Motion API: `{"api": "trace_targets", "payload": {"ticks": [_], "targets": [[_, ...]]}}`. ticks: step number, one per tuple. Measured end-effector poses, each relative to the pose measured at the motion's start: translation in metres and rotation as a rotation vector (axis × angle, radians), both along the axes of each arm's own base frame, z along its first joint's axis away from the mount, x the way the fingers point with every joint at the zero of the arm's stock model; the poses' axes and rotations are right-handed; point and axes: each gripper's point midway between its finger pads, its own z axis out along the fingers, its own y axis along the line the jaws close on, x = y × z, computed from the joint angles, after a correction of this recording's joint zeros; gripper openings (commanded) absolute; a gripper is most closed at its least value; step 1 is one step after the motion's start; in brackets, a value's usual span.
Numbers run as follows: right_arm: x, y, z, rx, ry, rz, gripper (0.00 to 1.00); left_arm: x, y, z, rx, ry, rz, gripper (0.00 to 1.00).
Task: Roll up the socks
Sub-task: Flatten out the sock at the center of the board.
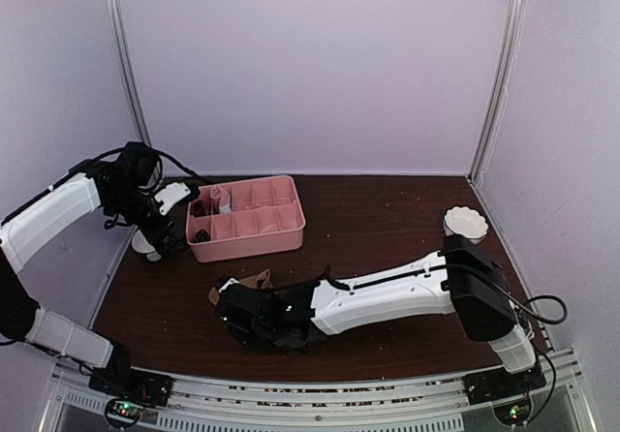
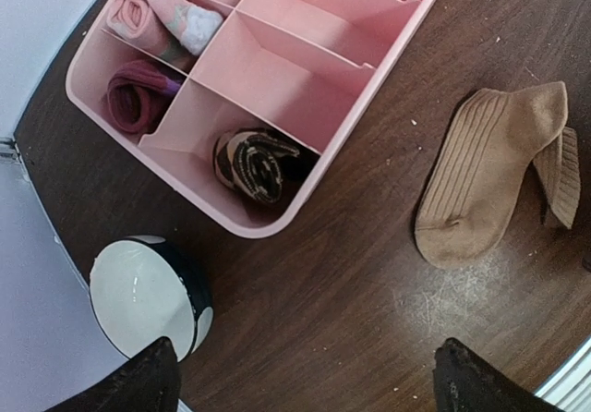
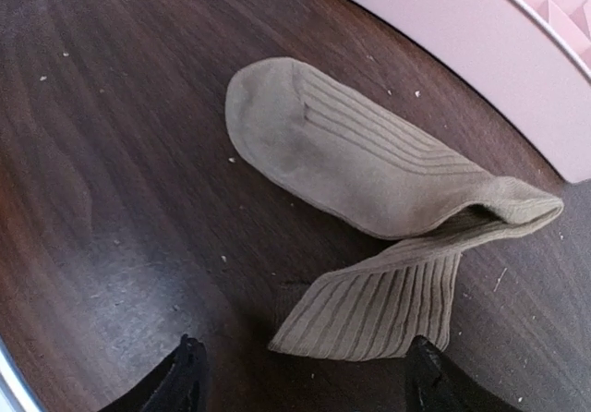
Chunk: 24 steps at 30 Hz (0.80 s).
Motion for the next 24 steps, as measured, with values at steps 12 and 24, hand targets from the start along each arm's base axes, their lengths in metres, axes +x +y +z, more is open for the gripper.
{"api": "trace_targets", "payload": {"ticks": [12, 24], "targets": [[0.02, -0.078, -0.03, -0.047, 0.078, -0.181, 0.0, -0.015, -0.019, -0.024, -0.07, 0.091, -0.117, 0.88], [0.027, -0.058, 0.047, 0.289, 0.096, -0.192, 0.63, -0.046, -0.05, -0.081, -0.053, 0.237, -0.346, 0.88]]}}
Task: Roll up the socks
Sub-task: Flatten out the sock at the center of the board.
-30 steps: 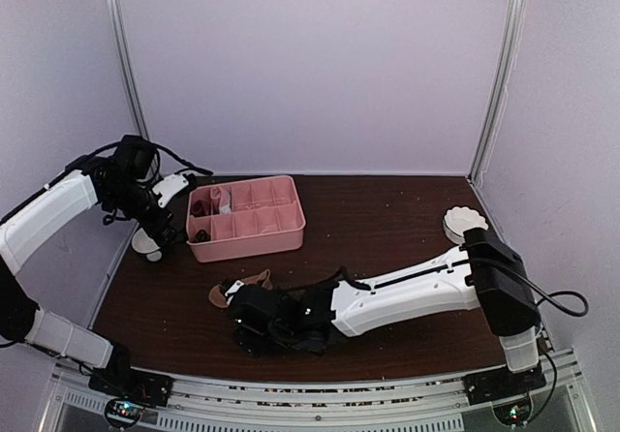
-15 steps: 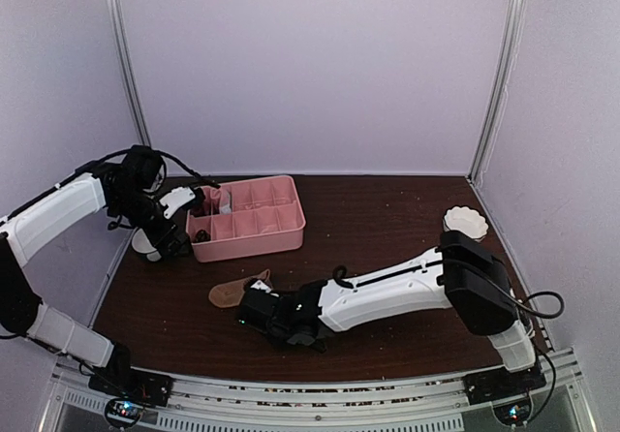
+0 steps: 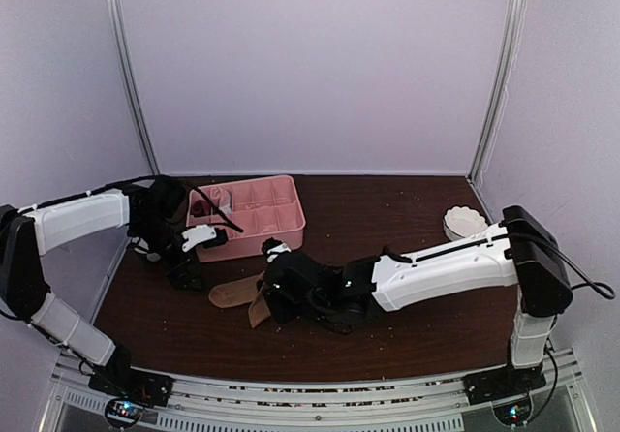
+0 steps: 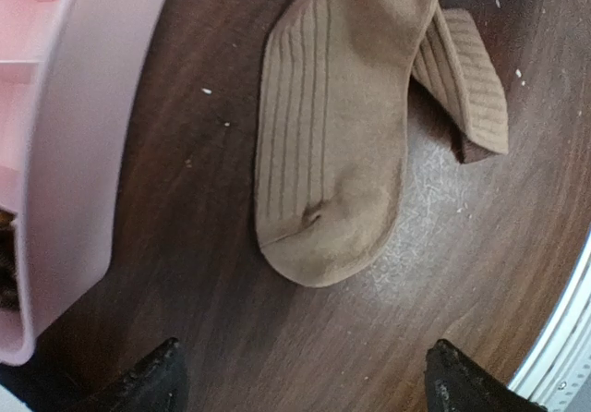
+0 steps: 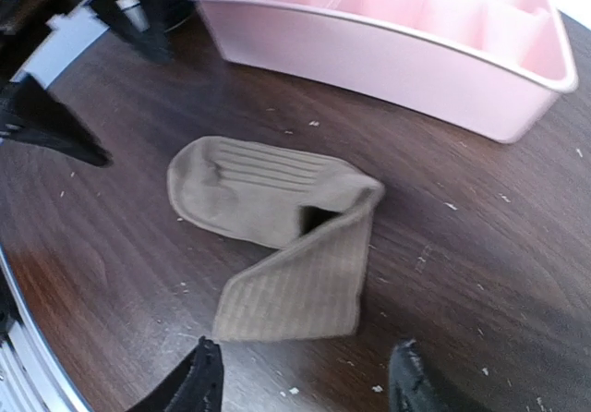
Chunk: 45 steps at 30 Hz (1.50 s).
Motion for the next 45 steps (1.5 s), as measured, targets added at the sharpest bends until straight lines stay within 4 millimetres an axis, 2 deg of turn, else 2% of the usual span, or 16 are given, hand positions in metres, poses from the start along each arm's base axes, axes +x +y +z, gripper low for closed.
{"api": "trace_targets", "payload": {"ticks": [5, 7, 9, 11, 16, 19, 24, 28, 32, 34, 36, 40, 42, 45], "targets": [[-0.006, 0.04, -0.012, 0.017, 0.005, 0.025, 0.62, -0.001, -0.006, -0.041, 0.101, 0.054, -0.053, 0.81], [-0.006, 0.056, -0.019, 0.013, 0.008, 0.031, 0.58, 0.002, -0.002, -0.055, 0.137, 0.07, -0.051, 0.74], [-0.006, 0.069, -0.027, 0.001, 0.015, 0.035, 0.53, 0.006, 0.001, -0.064, 0.164, 0.077, -0.045, 0.66], [-0.006, 0.079, -0.036, -0.017, 0.024, 0.034, 0.49, 0.009, 0.003, -0.067, 0.184, 0.077, -0.034, 0.64], [-0.007, 0.072, -0.061, -0.104, 0.05, 0.024, 0.42, 0.021, 0.005, -0.068, 0.212, 0.052, -0.002, 0.67], [-0.009, 0.063, -0.072, -0.154, 0.065, 0.014, 0.34, 0.023, 0.006, -0.071, 0.224, 0.056, 0.01, 0.66], [-0.009, 0.055, -0.082, -0.193, 0.07, 0.0, 0.01, 0.027, 0.006, -0.072, 0.235, 0.062, 0.028, 0.67], [-0.007, 0.048, -0.087, -0.193, 0.051, -0.011, 0.0, 0.03, 0.005, -0.069, 0.231, 0.059, 0.039, 0.67], [-0.012, 0.025, -0.084, -0.222, 0.042, -0.009, 0.0, 0.028, 0.004, -0.068, 0.232, 0.067, 0.039, 0.67], [-0.014, 0.008, -0.075, -0.248, 0.028, -0.007, 0.0, 0.026, 0.0, -0.068, 0.233, 0.068, 0.031, 0.67], [-0.015, -0.01, -0.059, -0.258, 0.007, -0.009, 0.0, 0.023, -0.007, -0.067, 0.233, 0.064, 0.012, 0.67], [-0.018, -0.059, -0.013, -0.287, -0.054, -0.016, 0.0, 0.021, -0.03, -0.06, 0.227, 0.042, -0.038, 0.66], [-0.019, -0.082, 0.005, -0.315, -0.081, -0.02, 0.0, 0.023, -0.043, -0.06, 0.227, 0.033, -0.061, 0.65], [-0.026, -0.117, 0.007, -0.407, -0.098, -0.017, 0.0, 0.026, -0.057, -0.066, 0.241, 0.034, -0.086, 0.64]]}}
